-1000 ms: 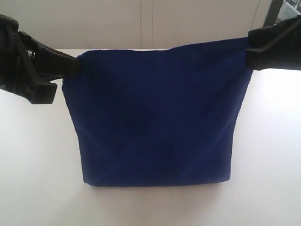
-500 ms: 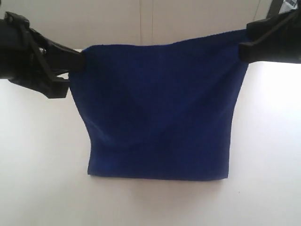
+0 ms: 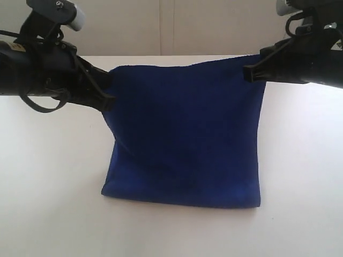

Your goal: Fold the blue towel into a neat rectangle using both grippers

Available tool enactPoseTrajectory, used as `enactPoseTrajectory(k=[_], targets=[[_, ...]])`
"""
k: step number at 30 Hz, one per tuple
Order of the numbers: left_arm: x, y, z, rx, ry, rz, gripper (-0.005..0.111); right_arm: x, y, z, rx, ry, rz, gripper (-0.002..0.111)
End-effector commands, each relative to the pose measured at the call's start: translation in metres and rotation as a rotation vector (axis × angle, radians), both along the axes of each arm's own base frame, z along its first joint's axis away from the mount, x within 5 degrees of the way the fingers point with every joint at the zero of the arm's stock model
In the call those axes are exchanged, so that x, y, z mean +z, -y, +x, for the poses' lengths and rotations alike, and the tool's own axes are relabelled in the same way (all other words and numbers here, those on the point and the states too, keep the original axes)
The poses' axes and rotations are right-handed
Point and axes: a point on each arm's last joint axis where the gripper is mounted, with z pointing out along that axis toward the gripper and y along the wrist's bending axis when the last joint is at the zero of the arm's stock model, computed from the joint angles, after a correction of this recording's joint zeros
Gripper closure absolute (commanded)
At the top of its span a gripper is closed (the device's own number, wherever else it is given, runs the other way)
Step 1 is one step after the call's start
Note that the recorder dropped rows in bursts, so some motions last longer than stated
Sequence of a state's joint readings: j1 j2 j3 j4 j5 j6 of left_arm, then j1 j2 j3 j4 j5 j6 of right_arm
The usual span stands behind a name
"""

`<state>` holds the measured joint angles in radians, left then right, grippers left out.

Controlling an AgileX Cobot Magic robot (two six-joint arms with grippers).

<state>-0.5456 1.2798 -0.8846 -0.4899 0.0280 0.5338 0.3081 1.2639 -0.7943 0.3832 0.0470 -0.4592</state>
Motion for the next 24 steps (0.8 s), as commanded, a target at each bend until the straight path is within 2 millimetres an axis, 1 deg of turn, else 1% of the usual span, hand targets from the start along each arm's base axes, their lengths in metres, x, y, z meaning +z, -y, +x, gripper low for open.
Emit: enactPoseTrajectory(k=[1, 4, 8, 12, 15, 17, 20, 22, 24], targets=[[0.0, 0.002, 0.008, 0.029, 0.047, -0.007, 0.107, -0.003, 0.0, 0.011, -0.032, 0.061, -0.004, 0.108], [0.012, 0.004, 0.011, 0.024, 0.068, -0.023, 0.107, 0.0, -0.002, 0.016, -0.035, 0.074, -0.001, 0.108], [0.019, 0.004, 0.013, 0.017, 0.068, -0.029, 0.107, 0.003, -0.003, 0.022, -0.039, 0.093, 0.001, 0.108], [0.018, -0.006, 0.018, 0.05, 0.058, -0.025, 0.107, 0.001, -0.003, 0.025, -0.047, 0.102, 0.0, 0.108], [0.014, -0.006, 0.022, 0.058, 0.047, -0.018, 0.107, -0.008, -0.004, 0.032, -0.054, 0.086, -0.007, 0.108], [0.01, -0.005, 0.026, 0.065, 0.043, -0.012, 0.107, -0.01, -0.005, 0.033, -0.057, 0.086, -0.009, 0.108], [0.004, -0.002, 0.032, 0.072, 0.035, -0.005, 0.107, -0.008, -0.004, 0.034, -0.063, 0.104, -0.006, 0.108], [0.004, 0.0, 0.036, 0.075, 0.037, -0.004, 0.107, -0.006, -0.005, 0.035, -0.064, 0.111, -0.004, 0.108], [0.007, 0.001, 0.04, 0.076, 0.052, -0.007, 0.107, -0.003, -0.005, 0.036, -0.063, 0.118, -0.001, 0.108]])
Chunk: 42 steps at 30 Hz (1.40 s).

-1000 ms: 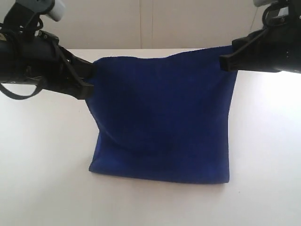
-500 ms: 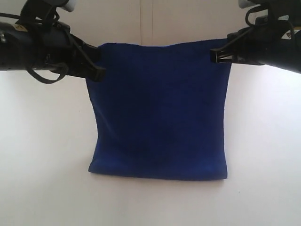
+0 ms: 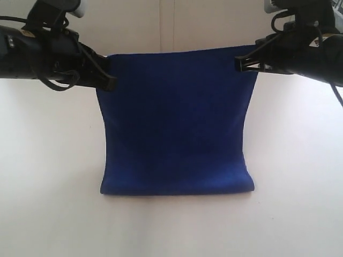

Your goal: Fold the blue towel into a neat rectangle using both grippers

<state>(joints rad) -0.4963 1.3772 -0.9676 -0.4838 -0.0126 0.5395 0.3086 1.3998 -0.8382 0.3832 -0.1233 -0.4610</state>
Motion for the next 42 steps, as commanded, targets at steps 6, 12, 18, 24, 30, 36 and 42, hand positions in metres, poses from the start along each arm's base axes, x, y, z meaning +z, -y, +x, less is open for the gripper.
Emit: enactPoseTrajectory(k=[6, 12, 18, 24, 30, 36, 42], targets=[[0.01, 0.006, 0.015, 0.011, 0.036, -0.015, 0.107, 0.018, -0.001, 0.006, -0.004, 0.068, 0.013, 0.108], [-0.005, 0.009, 0.026, 0.027, 0.021, 0.004, 0.107, 0.013, -0.001, 0.011, -0.014, 0.076, 0.0, 0.108], [-0.008, 0.01, 0.029, 0.039, 0.035, 0.009, 0.107, -0.003, -0.003, 0.022, -0.026, 0.071, -0.026, 0.108], [0.005, 0.013, 0.032, 0.022, 0.058, -0.001, 0.107, 0.004, -0.004, 0.027, -0.029, 0.096, -0.019, 0.108], [0.007, 0.014, 0.033, 0.017, 0.062, 0.0, 0.107, 0.002, -0.006, 0.032, -0.025, 0.084, -0.021, 0.108], [-0.003, 0.015, 0.042, 0.036, 0.072, 0.015, 0.107, -0.01, -0.009, 0.043, -0.029, 0.064, -0.031, 0.108], [-0.009, 0.017, 0.052, 0.057, 0.09, 0.023, 0.107, -0.01, -0.01, 0.049, -0.036, 0.079, -0.03, 0.108]])
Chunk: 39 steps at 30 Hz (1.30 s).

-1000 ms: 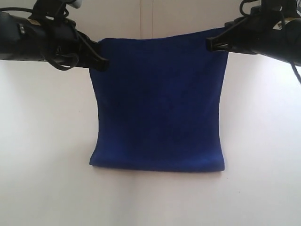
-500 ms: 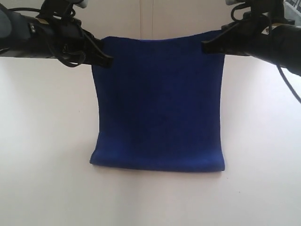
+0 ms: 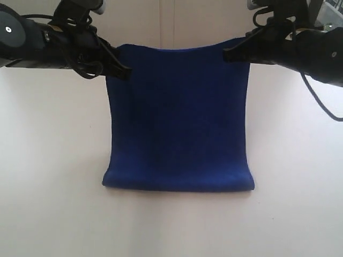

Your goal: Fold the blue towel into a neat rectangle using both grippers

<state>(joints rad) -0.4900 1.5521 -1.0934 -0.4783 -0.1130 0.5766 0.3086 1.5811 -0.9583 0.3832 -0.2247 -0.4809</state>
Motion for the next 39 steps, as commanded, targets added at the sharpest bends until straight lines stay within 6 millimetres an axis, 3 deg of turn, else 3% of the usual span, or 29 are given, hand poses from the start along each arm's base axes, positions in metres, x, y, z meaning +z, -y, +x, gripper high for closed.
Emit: enactPoseTrajectory(k=[1, 9, 17, 25, 39], targets=[[0.001, 0.001, 0.008, 0.021, 0.029, -0.009, 0.107, 0.004, 0.001, 0.004, -0.011, 0.042, -0.004, 0.108], [-0.009, 0.009, 0.023, 0.027, 0.019, 0.0, 0.107, 0.002, 0.011, 0.008, -0.042, 0.041, -0.01, 0.108], [-0.009, 0.012, 0.029, 0.025, 0.02, -0.002, 0.107, -0.016, 0.01, 0.019, -0.053, 0.023, -0.031, 0.108], [-0.008, -0.001, 0.036, 0.066, 0.026, -0.003, 0.107, -0.008, 0.007, 0.026, -0.049, 0.041, -0.023, 0.108], [-0.022, -0.002, 0.047, 0.086, 0.047, 0.03, 0.107, -0.029, 0.005, 0.039, -0.06, 0.017, -0.036, 0.108]])
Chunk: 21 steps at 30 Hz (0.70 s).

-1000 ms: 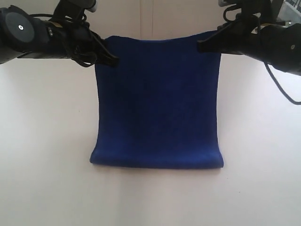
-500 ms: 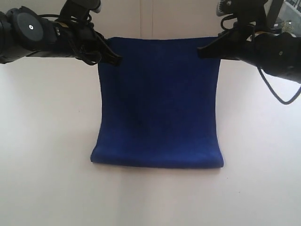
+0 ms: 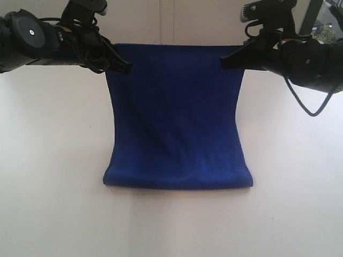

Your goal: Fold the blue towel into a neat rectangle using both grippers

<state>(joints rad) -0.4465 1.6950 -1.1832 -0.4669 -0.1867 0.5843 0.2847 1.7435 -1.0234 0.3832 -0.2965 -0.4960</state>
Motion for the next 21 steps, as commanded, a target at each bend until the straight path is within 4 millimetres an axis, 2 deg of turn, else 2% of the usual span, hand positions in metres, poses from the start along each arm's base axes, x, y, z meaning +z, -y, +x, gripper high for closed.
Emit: enactPoseTrajectory(k=[1, 10, 19, 21], targets=[[-0.003, 0.0, 0.007, 0.016, 0.022, 0.007, 0.107, 0.006, 0.003, 0.005, -0.019, 0.042, 0.003, 0.108], [-0.001, 0.004, 0.015, 0.013, 0.034, 0.003, 0.107, 0.008, 0.003, 0.006, -0.019, 0.049, 0.003, 0.108], [-0.02, 0.007, 0.024, 0.022, 0.004, 0.017, 0.107, 0.009, 0.004, 0.007, -0.022, 0.076, -0.014, 0.108], [-0.02, 0.007, 0.025, 0.028, 0.013, 0.016, 0.107, 0.004, 0.003, 0.009, -0.022, 0.066, -0.018, 0.108]])
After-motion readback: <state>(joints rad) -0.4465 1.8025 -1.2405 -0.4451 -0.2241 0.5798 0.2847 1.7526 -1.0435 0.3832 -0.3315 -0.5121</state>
